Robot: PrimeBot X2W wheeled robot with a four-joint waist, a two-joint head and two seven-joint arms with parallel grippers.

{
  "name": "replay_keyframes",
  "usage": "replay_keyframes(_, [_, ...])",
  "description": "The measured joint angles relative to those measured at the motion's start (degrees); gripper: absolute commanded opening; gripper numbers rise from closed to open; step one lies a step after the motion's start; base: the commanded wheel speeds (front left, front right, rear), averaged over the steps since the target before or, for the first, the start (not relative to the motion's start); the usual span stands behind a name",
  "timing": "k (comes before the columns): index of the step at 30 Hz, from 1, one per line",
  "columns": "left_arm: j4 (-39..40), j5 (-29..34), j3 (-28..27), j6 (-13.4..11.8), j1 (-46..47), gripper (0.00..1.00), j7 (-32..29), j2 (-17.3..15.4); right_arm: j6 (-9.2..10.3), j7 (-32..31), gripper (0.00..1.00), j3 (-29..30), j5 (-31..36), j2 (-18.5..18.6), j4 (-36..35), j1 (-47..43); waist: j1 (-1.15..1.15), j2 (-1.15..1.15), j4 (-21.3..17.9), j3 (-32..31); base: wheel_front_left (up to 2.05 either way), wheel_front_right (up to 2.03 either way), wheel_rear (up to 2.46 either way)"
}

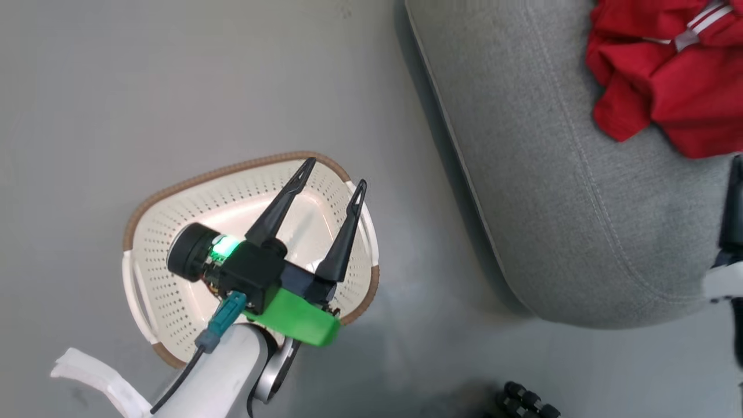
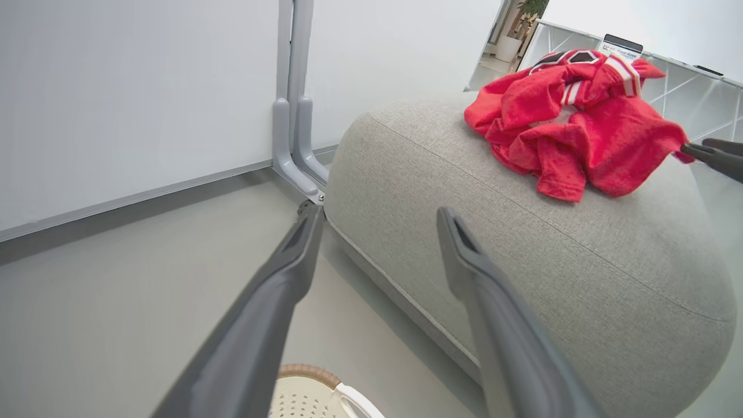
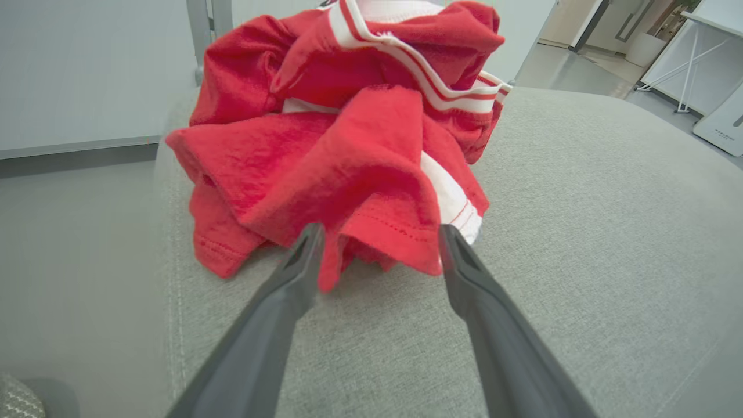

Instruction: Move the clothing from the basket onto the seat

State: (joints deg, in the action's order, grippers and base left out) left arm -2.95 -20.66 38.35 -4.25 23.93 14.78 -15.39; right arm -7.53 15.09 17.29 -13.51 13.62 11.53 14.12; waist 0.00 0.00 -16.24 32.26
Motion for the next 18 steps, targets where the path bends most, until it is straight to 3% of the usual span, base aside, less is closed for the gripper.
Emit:
replay_keyframes(7, [0.7,-0.1,-8.3,0.0,-6.0,1.0,0.3,4.8,0.0,0.0,1.0,-8.5,0.5,-1.0,-4.5,-5.0,0.0,0.0,1.9,-6.9,0.0,0.0,0.0])
replay_keyframes(13, [1.3,3.6,-15.8,1.8,-12.2,1.0,0.3,9.2,0.0,0.0,1.0,-15.0,0.3,-1.8,-6.9,-7.7,0.0,0.0,5.3,-12.9,0.0,0.0,0.0])
replay_keyframes(18, [1.7,5.8,-21.7,2.8,-17.7,1.0,0.3,11.1,0.01,0.0,1.0,-19.5,-0.3,-2.8,-7.5,-9.3,0.0,0.0,8.8,-17.8,0.0,0.0,0.0])
